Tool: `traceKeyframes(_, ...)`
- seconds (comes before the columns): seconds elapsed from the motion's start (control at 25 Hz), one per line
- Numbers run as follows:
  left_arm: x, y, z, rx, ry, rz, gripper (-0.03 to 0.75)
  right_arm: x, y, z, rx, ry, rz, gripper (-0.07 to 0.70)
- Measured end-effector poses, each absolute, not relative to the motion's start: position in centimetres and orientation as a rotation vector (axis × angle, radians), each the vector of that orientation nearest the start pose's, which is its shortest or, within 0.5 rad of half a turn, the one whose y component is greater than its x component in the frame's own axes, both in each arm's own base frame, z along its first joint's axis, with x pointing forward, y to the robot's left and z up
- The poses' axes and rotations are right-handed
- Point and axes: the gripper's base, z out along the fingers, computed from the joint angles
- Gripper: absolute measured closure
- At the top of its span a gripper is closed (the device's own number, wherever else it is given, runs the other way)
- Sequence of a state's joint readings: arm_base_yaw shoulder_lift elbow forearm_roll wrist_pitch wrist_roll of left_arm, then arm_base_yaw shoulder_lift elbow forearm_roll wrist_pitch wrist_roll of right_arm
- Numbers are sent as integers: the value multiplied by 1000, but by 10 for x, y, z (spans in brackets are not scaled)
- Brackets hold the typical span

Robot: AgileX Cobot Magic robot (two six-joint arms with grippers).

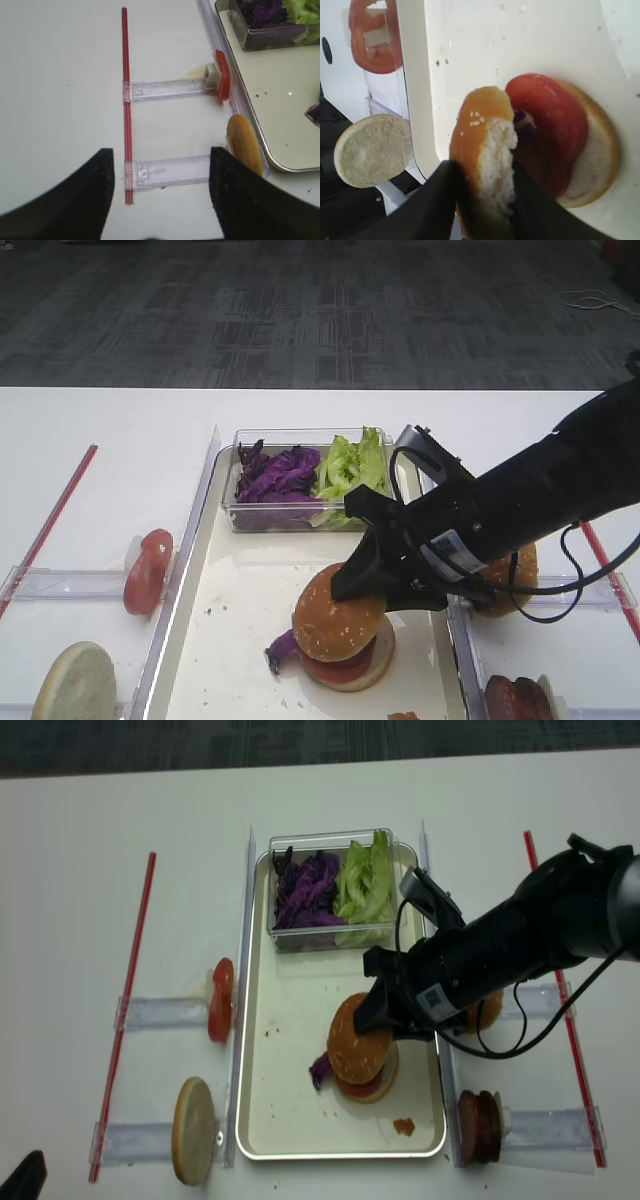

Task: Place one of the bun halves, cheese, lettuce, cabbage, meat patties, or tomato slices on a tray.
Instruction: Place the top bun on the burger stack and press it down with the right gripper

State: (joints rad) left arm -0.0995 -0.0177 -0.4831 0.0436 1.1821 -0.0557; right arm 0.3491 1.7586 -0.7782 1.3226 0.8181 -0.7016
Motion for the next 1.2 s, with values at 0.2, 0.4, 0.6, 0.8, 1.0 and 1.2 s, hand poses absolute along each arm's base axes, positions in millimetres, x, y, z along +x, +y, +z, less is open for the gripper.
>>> traceKeyframes(0.2, -11, 5, 263, 42, 2164, -36, 319, 252, 160, 153, -14, 2828, 1294, 307)
traceKeyframes(0.4, -11, 5, 263, 42, 2164, -36, 319, 253, 159, 153, -16, 2842, 1271, 225)
traceKeyframes(0.6, -11, 5, 263, 42, 2164, -36, 319, 253, 159, 153, -21, 2846, 1266, 213)
traceKeyframes(0.8, -11, 5, 263, 42, 2164, -36, 319, 251, 157, 151, -16, 2879, 1233, 213)
traceKeyframes(1.0, -11, 5, 263, 42, 2164, -36, 319, 258, 156, 156, -59, 2931, 1137, 210)
traceKeyframes(1.2, -11, 5, 263, 42, 2164, -36, 319, 265, 157, 164, -72, 2943, 1112, 210)
